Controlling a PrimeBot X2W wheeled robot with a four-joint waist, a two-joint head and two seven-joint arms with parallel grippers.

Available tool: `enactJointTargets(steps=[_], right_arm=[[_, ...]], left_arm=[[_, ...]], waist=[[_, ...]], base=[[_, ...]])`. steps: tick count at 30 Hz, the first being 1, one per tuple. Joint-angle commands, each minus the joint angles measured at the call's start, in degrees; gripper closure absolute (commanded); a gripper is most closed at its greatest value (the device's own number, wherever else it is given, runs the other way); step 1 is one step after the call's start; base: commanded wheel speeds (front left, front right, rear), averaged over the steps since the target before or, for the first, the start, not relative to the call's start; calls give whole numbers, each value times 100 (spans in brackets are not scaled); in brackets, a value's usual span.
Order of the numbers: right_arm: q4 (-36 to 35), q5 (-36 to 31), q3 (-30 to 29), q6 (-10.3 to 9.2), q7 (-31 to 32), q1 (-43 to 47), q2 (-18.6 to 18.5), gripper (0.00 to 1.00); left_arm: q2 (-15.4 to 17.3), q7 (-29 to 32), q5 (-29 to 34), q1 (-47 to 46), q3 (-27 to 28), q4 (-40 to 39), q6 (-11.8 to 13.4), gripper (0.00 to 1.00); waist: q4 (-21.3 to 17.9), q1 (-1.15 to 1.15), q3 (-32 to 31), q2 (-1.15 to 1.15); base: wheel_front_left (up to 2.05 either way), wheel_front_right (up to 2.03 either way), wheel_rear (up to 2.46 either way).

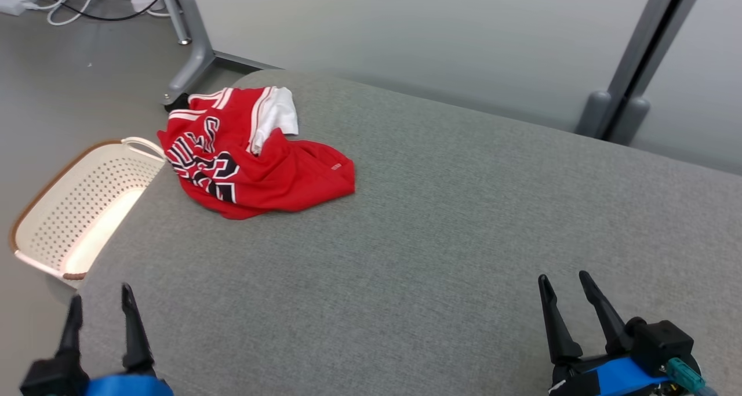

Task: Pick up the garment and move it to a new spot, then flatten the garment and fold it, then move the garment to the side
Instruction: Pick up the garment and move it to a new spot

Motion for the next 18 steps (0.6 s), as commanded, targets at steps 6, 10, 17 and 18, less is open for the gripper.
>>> enactJointTargets(steps=[6, 10, 17, 18], right_arm=[[-216, -181, -62, 1, -21, -266, -149, 0], [-392, -248, -35, 1, -20, -491, -275, 0], [-769, -339, -87, 1, -21, -734, -452, 0], [-850, -357, -98, 1, -20, -762, -472, 0]], left_arm=[[369, -15, -59, -1087, 166, 248, -84, 0], [760, -16, -96, -1876, 296, 554, -149, 0], [1376, -14, -155, -2978, 453, 1045, -192, 0], [1461, -13, -173, -3180, 476, 1181, -201, 0]], waist=[[-437, 0, 273, -1], [-872, 0, 607, -1], [-1515, 0, 1258, -1], [-1611, 0, 1389, -1]], base=[[0, 0, 0], [0, 0, 0], [0, 0, 0], [0, 0, 0]])
